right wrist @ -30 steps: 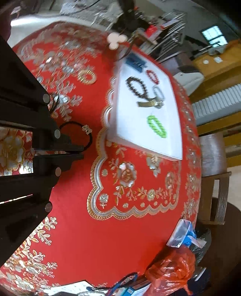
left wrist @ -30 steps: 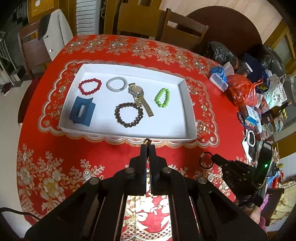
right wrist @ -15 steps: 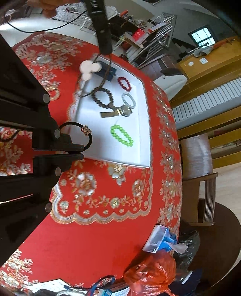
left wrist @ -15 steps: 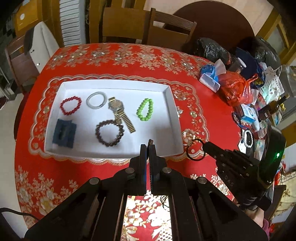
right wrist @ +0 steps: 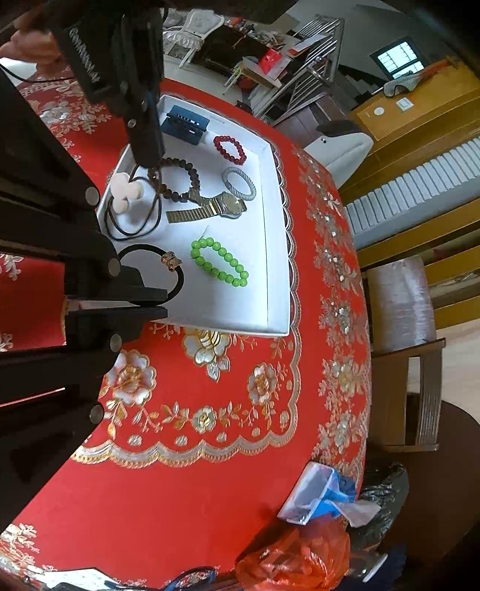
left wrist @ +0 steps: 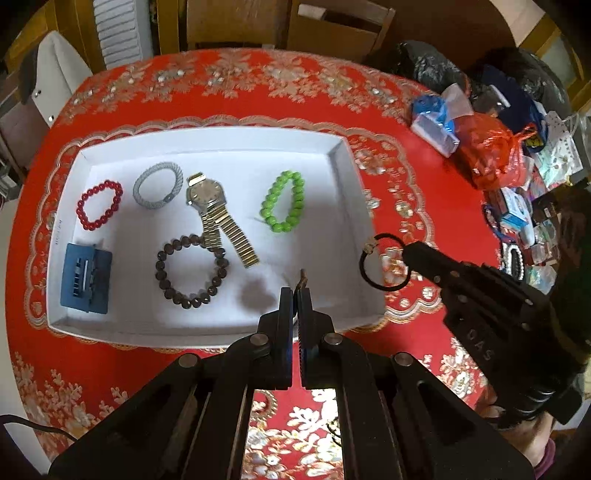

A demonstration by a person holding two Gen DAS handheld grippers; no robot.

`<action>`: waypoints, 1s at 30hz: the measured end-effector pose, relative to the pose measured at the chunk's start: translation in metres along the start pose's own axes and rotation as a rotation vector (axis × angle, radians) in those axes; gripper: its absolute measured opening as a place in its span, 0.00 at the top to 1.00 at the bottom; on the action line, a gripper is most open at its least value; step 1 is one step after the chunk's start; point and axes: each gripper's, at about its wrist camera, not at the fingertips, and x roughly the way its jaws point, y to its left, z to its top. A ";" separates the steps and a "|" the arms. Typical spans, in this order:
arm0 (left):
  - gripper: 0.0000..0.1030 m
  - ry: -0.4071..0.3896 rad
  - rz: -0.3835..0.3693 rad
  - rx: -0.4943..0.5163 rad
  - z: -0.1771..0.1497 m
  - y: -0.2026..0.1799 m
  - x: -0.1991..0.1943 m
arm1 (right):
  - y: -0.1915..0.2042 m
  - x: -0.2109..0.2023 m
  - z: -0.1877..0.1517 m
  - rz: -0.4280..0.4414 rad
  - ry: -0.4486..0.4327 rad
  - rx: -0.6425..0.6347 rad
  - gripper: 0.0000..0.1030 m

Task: Organize jewelry
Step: 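Carry the cords into the tray while right gripper drops its hair tie there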

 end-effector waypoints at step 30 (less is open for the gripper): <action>0.64 0.091 0.106 -0.079 -0.008 0.058 0.044 | 0.027 0.087 0.022 -0.074 0.134 -0.114 0.63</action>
